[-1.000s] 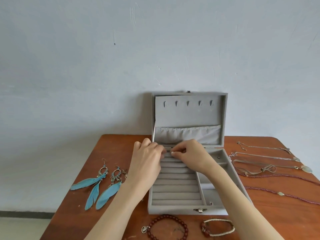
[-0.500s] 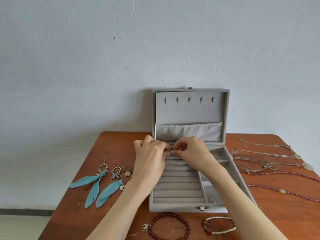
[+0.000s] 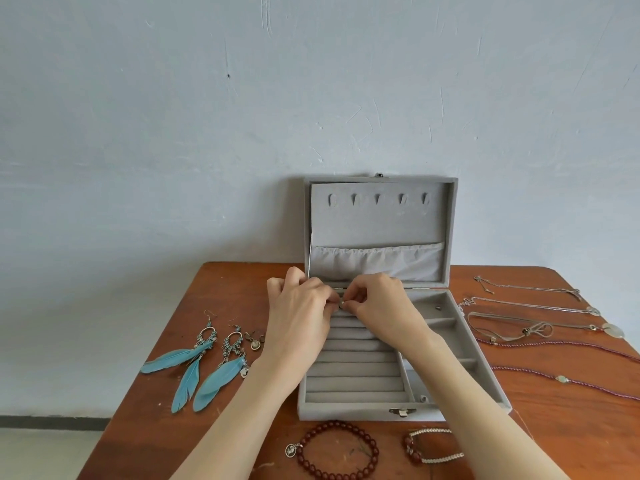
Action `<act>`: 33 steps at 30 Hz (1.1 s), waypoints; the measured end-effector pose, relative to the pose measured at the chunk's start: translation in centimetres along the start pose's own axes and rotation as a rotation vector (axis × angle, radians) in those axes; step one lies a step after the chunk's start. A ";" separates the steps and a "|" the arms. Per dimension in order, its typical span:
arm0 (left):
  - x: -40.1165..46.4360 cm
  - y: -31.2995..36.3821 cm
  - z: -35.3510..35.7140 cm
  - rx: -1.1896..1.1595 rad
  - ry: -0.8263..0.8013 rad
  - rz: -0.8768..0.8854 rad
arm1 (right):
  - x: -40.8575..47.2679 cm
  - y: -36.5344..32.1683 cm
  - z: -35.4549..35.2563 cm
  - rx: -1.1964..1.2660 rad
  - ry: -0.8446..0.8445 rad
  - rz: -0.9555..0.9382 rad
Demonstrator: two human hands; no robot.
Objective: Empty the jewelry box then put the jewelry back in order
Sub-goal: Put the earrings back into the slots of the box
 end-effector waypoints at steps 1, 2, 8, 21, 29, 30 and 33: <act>-0.1 0.0 -0.1 0.003 0.010 0.015 | 0.0 0.0 -0.1 -0.008 -0.011 0.001; -0.1 0.0 -0.2 -0.001 0.024 0.031 | 0.0 -0.1 -0.2 -0.014 -0.022 0.002; 0.0 -2.3 -4.1 -0.231 0.165 -0.020 | -0.5 -1.1 -1.0 -0.001 0.056 -0.005; -1.2 -6.6 -3.5 -0.323 -0.482 -0.333 | -1.6 -6.3 2.8 -0.230 0.051 -0.127; -1.4 -7.3 -3.8 -0.330 -0.444 -0.348 | -0.8 -6.4 5.6 -0.458 -0.037 0.025; -1.3 -7.5 -4.1 -0.353 -0.409 -0.349 | -0.7 -6.4 5.8 -0.465 -0.025 0.033; -1.1 -8.3 -4.8 -0.438 -0.322 -0.363 | -0.6 -6.4 5.8 -0.425 0.004 0.043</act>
Point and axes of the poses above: each hand's wrist, its own x-axis towards the middle knuckle, its own z-axis out of the palm, y = z × x, the point moved 3 cm from there along x, towards the middle knuckle, and after that the axes turned 1 degree about -z, right-handed, at the moved point
